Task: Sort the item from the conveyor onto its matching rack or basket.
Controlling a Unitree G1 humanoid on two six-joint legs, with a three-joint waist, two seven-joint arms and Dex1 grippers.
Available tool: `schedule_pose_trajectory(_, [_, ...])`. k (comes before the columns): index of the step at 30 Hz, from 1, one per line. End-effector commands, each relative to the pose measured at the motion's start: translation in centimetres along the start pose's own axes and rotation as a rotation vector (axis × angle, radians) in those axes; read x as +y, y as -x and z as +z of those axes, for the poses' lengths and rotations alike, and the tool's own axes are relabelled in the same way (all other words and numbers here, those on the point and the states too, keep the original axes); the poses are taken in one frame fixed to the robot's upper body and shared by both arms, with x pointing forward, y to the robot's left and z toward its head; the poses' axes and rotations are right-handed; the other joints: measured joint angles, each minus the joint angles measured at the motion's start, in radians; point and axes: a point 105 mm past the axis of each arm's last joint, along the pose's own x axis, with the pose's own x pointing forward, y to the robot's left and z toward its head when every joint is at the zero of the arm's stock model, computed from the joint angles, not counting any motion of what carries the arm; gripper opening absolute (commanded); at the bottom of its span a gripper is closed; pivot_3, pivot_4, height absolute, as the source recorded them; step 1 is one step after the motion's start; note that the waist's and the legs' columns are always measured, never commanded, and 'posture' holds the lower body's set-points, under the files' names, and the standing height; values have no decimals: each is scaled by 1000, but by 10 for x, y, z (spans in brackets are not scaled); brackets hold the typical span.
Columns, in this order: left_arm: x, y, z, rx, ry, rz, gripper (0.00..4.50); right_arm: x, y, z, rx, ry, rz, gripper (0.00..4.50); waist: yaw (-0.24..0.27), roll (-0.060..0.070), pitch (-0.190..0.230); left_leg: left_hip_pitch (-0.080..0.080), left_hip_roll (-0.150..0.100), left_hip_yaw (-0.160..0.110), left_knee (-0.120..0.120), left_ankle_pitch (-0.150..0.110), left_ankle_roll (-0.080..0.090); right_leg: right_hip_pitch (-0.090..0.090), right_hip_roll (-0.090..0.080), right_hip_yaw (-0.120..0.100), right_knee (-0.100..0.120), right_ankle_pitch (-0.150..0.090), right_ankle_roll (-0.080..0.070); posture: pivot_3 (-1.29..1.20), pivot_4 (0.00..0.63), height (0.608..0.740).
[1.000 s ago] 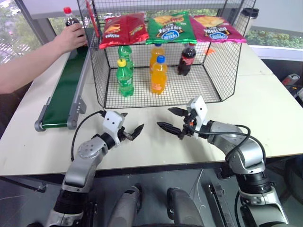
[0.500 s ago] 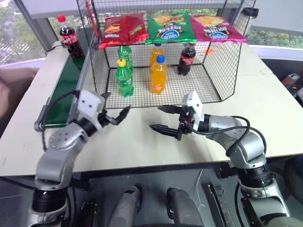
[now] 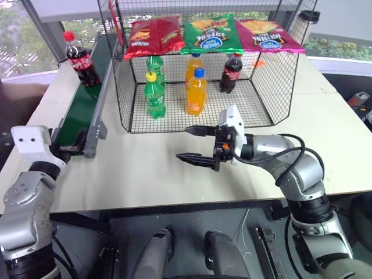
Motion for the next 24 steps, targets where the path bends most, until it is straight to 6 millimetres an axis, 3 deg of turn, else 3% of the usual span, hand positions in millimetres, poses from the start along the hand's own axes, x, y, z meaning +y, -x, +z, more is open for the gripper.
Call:
schedule_pose_trajectory(1, [7, -8, 8, -42, -15, 23, 4500, 7, -3, 11, -32, 38, 30, 4371, -1, 0, 0, 0, 0, 0, 0, 0, 0, 0, 0, 0, 0, 0, 0, 0, 150, 738])
schedule_pose_trajectory(11, [7, -28, 3, -40, -4, 16, 4500, 6, 2, 6, -13, 29, -3, 4371, -2, 0, 0, 0, 0, 0, 0, 0, 0, -1, 0, 0, 0, 0, 0, 0, 150, 738])
schedule_pose_trajectory(24, [1, -36, 8, -57, 0, -4, 4500, 5, 3, 6, -9, 33, -24, 4371, -2, 0, 0, 0, 0, 0, 0, 0, 0, -1, 0, 0, 0, 0, 0, 0, 150, 738])
